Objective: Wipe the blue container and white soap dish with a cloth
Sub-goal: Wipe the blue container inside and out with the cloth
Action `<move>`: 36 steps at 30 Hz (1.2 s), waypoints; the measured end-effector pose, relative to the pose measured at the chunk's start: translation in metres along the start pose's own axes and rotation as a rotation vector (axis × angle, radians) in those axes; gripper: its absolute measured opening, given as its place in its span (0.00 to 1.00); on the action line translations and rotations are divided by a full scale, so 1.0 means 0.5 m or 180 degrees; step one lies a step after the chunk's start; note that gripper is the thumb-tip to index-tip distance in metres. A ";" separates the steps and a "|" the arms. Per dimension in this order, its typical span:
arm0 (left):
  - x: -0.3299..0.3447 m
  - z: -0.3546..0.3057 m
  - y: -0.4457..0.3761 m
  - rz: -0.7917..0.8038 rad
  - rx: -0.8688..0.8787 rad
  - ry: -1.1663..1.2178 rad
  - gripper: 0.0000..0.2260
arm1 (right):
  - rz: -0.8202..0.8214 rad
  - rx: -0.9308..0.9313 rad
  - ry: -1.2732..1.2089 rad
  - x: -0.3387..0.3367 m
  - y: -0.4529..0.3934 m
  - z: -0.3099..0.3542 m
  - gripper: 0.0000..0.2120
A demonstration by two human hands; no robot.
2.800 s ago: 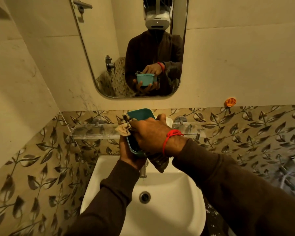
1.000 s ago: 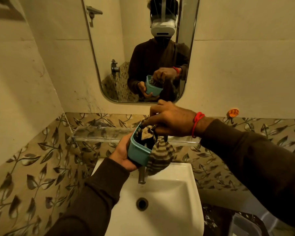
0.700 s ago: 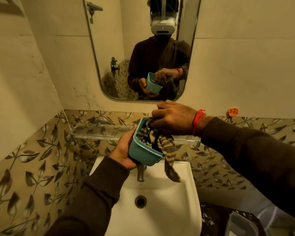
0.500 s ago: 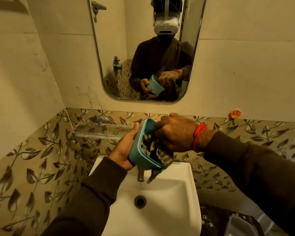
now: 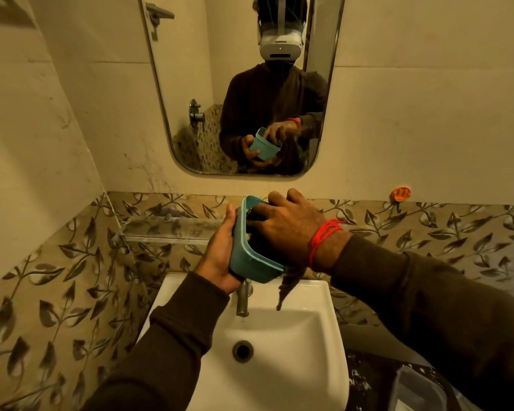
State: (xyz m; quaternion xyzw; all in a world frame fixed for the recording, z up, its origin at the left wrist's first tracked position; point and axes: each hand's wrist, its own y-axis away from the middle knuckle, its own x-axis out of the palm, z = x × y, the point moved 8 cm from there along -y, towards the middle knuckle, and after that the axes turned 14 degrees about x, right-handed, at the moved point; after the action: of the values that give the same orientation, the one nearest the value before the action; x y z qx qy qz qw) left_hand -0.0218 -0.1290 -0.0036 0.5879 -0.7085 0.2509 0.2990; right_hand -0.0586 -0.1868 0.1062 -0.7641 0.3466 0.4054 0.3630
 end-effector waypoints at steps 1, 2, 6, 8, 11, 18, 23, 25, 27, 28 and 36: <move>0.003 0.000 0.000 0.0017 -0.0007 -0.0010 0.30 | 0.0049 0.0067 0.0034 0.000 -0.001 0.000 0.23; 0.005 -0.003 -0.001 0.0032 0.0005 -0.0025 0.31 | 0.0086 0.0149 0.0053 -0.003 -0.002 0.000 0.21; 0.006 -0.024 -0.005 0.0023 0.0219 -0.0185 0.30 | 0.0191 0.0394 0.0167 -0.006 0.001 0.008 0.19; 0.001 -0.023 0.000 -0.0023 0.0300 -0.0268 0.29 | 0.0447 0.0428 0.0165 -0.002 0.006 0.013 0.20; -0.008 -0.013 0.010 -0.0093 0.0440 -0.0453 0.28 | 0.0855 0.0384 0.0167 0.003 0.010 0.016 0.19; -0.029 -0.064 0.002 -0.0419 0.0901 -0.0540 0.34 | 0.1237 -0.0016 -0.0520 0.004 0.025 0.047 0.13; -0.025 -0.095 0.010 -0.0342 0.1364 -0.0807 0.35 | 0.1098 -0.0039 -0.1195 0.006 0.018 0.050 0.15; -0.029 -0.106 0.010 -0.0304 0.1649 -0.0988 0.31 | 0.1101 0.0017 -0.1368 0.011 0.013 0.056 0.14; -0.021 -0.121 0.016 -0.0205 0.1913 -0.1058 0.22 | 0.1391 0.0126 -0.1865 0.018 0.010 0.060 0.12; -0.020 -0.125 0.016 -0.0147 0.1965 -0.1064 0.18 | 0.1542 0.0195 -0.2206 0.021 0.009 0.060 0.12; -0.015 -0.108 0.017 -0.0059 0.1428 -0.0463 0.33 | 0.2096 0.0781 -0.4367 0.034 0.020 0.055 0.10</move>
State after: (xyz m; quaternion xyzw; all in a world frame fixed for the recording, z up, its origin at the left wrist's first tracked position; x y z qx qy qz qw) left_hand -0.0220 -0.0842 0.0286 0.6627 -0.6493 0.3562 0.1113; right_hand -0.0696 -0.1725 0.0773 -0.1534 0.2959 0.8342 0.4394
